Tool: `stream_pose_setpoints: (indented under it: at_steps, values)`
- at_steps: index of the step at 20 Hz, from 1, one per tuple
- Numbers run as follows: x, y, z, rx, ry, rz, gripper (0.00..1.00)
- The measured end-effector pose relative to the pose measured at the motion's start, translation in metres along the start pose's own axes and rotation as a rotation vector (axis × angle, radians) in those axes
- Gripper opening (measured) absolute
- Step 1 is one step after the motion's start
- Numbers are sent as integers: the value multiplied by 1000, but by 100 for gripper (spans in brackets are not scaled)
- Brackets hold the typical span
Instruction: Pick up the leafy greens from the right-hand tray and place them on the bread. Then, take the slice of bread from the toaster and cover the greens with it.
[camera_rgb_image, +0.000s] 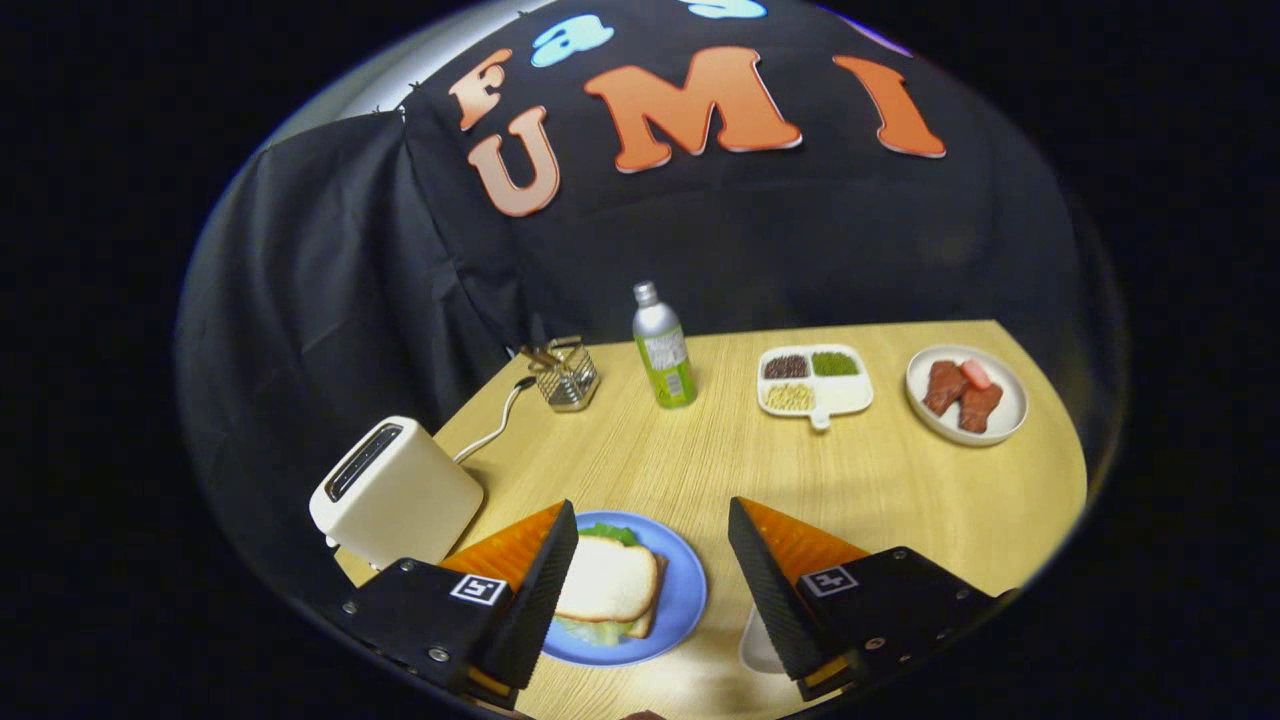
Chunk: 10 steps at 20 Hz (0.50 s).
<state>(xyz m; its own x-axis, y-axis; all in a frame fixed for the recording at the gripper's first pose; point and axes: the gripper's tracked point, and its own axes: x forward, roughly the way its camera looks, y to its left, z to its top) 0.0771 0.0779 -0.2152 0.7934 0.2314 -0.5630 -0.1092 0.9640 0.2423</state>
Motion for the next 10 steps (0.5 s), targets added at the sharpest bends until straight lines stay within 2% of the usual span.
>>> stream_pose_setpoints:
  at_steps: [5,10]
  values:
    - [-57,-11,64,-77,-244,-61,96]
    - [-113,-14,108,-123,-421,-132,98]
